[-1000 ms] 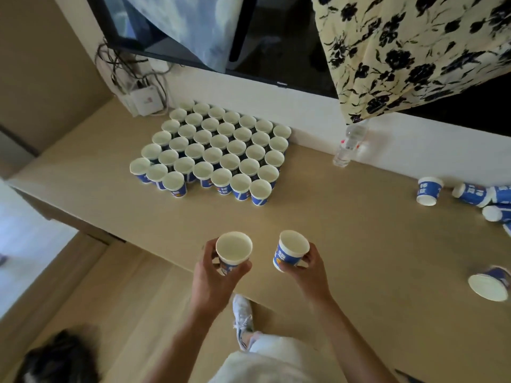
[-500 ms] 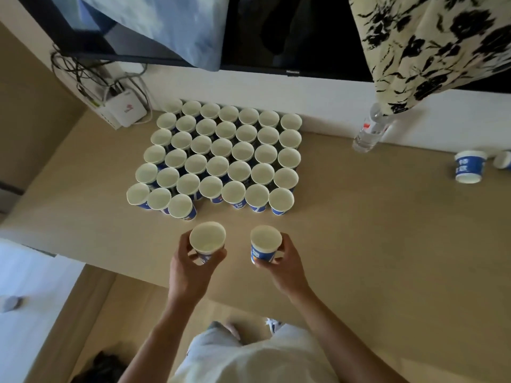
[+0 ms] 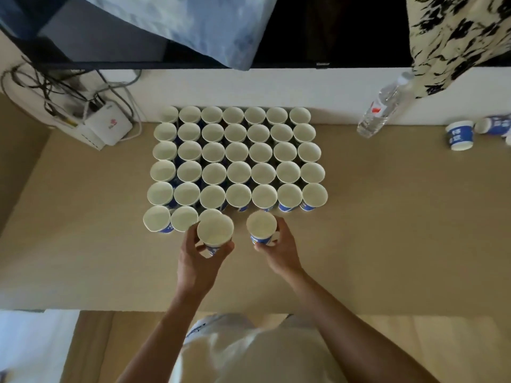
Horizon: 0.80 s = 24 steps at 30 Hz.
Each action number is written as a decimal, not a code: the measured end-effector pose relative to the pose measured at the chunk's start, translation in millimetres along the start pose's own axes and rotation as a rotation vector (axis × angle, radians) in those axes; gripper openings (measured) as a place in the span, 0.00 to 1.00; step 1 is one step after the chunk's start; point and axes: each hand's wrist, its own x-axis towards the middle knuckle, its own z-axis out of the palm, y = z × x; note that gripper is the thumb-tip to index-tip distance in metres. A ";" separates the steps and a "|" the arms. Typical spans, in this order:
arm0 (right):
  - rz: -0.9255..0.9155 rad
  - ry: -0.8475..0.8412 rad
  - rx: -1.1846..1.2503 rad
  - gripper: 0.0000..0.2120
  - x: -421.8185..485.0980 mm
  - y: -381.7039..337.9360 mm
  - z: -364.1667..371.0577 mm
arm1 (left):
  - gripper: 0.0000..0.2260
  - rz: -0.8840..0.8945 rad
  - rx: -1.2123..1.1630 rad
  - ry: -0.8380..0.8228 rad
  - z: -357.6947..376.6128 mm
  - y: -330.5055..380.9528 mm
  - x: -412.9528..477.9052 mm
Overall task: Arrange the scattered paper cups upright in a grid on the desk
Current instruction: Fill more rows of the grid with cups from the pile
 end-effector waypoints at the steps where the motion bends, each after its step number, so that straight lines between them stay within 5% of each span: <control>1: -0.004 0.021 -0.009 0.27 0.8 0.0 9.4 | 0.27 0.003 -0.005 -0.015 -5.1 -4.0 4.3; 24: 0.090 0.186 -0.015 0.34 30.1 20.4 81.4 | 0.25 0.044 -0.106 -0.102 -60.6 -29.6 29.0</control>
